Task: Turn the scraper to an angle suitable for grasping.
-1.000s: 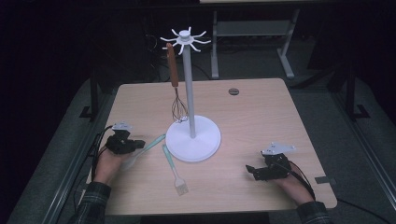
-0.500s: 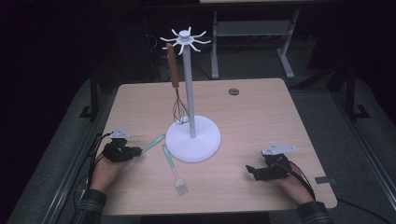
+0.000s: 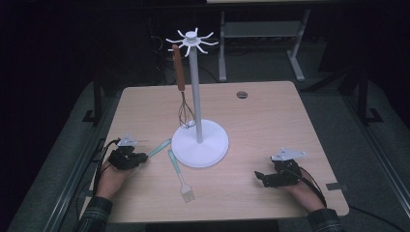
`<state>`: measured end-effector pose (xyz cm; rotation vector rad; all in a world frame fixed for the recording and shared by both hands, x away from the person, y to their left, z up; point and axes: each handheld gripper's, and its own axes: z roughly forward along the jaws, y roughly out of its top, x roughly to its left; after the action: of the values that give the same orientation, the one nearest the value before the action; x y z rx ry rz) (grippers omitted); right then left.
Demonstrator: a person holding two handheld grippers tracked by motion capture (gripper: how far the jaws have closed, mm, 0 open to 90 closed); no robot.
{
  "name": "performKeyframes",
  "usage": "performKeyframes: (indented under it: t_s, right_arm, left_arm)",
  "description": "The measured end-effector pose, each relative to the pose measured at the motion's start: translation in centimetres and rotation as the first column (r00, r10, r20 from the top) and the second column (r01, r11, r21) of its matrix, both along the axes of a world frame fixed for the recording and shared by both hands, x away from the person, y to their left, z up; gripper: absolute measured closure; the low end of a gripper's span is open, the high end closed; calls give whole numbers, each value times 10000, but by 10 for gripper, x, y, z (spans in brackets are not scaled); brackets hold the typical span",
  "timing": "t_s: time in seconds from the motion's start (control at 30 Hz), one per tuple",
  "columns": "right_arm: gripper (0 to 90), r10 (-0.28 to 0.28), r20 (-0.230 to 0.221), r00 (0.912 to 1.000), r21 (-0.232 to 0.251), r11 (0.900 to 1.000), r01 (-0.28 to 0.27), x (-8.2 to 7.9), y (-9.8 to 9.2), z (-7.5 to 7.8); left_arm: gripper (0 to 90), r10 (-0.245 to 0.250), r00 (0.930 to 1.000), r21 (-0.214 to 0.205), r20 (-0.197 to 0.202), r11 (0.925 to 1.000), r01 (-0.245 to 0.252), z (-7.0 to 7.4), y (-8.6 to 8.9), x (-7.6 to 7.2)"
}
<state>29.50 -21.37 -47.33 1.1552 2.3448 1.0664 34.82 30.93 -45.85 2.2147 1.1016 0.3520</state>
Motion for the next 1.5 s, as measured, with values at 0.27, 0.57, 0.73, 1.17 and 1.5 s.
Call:
performKeyframes:
  t_s: [0.27,0.57,0.73,1.17,1.5]
  right_arm:
    - [143,-15,-12,10000,18,10000,15,0,-1,0]
    - [143,-63,35,10000,49,10000,63,0,-3,1]
    - [143,-44,23,10000,56,10000,44,0,-3,1]
    - [129,-81,-344,9994,217,9997,88,0,-1,8]
    - [136,-128,-905,9958,1217,9923,238,-2,-2,20]
  left_arm:
    - [816,42,10000,81,-78,10000,-41,1,-1,1]
    - [820,208,9996,-542,-206,9983,-219,6,1,0]
    - [821,459,9989,-1071,29,9932,-454,17,8,-7]
    - [821,374,9987,-2339,359,9719,-280,39,18,-28]
    - [820,-392,9985,-2867,392,9568,488,46,3,-41]
